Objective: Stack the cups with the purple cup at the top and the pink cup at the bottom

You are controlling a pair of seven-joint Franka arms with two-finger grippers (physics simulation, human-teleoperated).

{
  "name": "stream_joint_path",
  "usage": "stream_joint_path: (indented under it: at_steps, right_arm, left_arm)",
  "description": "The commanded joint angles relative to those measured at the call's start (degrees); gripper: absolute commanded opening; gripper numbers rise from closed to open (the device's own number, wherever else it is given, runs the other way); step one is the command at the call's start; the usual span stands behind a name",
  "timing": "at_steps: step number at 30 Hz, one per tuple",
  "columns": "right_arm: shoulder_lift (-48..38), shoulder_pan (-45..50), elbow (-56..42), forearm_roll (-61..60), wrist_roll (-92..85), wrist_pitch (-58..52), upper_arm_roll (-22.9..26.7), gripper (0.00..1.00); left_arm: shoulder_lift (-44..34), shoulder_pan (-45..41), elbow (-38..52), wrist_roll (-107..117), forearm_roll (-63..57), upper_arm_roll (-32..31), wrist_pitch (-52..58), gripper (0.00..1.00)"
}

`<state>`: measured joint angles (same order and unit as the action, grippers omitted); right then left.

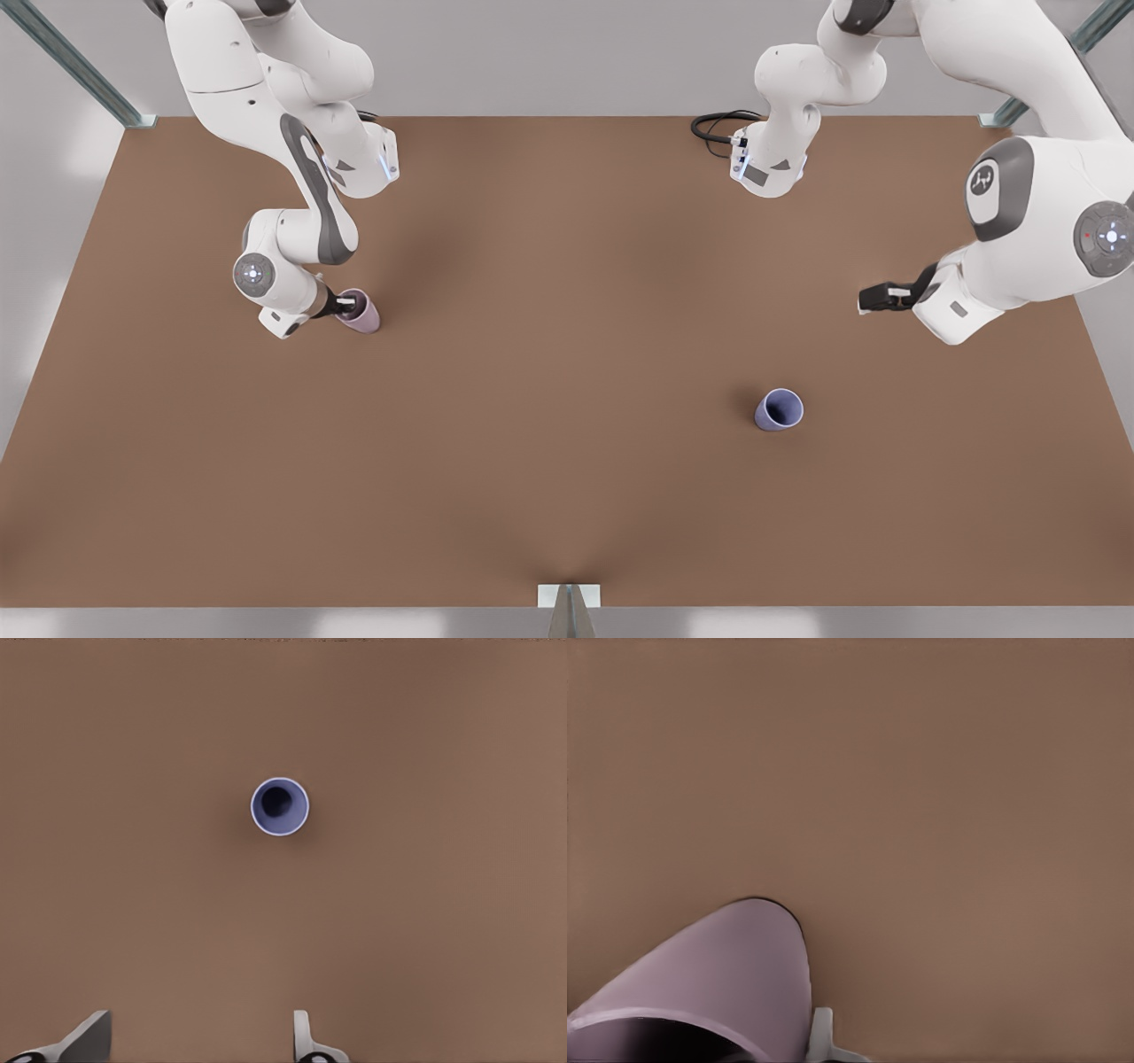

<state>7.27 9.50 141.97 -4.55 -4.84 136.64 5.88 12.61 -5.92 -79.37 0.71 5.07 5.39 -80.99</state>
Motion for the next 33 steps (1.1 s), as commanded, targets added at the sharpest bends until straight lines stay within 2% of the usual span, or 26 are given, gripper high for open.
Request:
stream_joint_path:
  at_steps: [1,11,14,18,21,23,24,25,28,31,33]
  right_arm:
    - [-0.1,0.0,0.0,-0.2,-0.1,0.0,0.0,0.21]
    - [-5.1,0.0,-0.7,-0.3,-0.5,-1.2,0.0,0.21]
    - [-4.3,4.4,-4.6,-0.3,0.3,-2.1,-0.1,0.21]
    - [-2.2,11.8,-8.5,-0.3,9.9,-2.3,-0.1,0.21]
    - [0.6,17.1,-12.8,-0.3,17.7,-2.3,-0.2,0.21]
    - [3.5,21.1,-18.3,-0.3,25.1,-6.1,-0.4,0.21]
    - [4.9,23.0,-21.0,-0.3,28.5,-7.7,-0.5,0.21]
    - [6.3,23.5,-23.6,-0.3,31.9,-8.4,-2.4,0.21]
    - [11.3,26.0,-30.3,-0.2,40.9,-8.9,-4.6,0.21]
    - [16.0,33.1,-36.4,-0.3,48.3,-8.9,-4.6,0.21]
    - [18.3,34.7,-39.2,-0.4,52.7,-8.8,-4.6,0.21]
  left_arm:
    - [0.7,0.1,0.1,-2.2,-0.1,0.3,-8.1,1.00]
    - [0.2,0.2,-0.3,-1.2,-0.1,0.4,-4.6,1.00]
    - [0.0,0.1,0.0,-1.3,-0.1,0.4,-4.7,1.00]
    - [0.3,0.1,0.0,-1.0,-0.1,0.0,-4.7,1.00]
    - [4.8,-2.2,0.0,-0.4,-0.8,-0.6,-5.7,1.00]
    - [5.8,-3.1,-0.1,1.6,-0.4,-0.7,-5.8,1.00]
    - [5.0,-4.6,-1.0,2.1,-0.7,-0.7,-9.3,1.00]
    - [2.9,-6.9,-8.0,4.8,-3.1,-0.6,-20.1,1.00]
    - [5.2,-6.7,-11.9,5.7,-3.1,-0.6,-31.3,1.00]
    - [11.1,-6.6,-9.4,4.9,-3.7,0.4,-31.2,1.00]
    - [12.1,-6.4,-9.8,5.2,-3.8,0.4,-31.4,1.00]
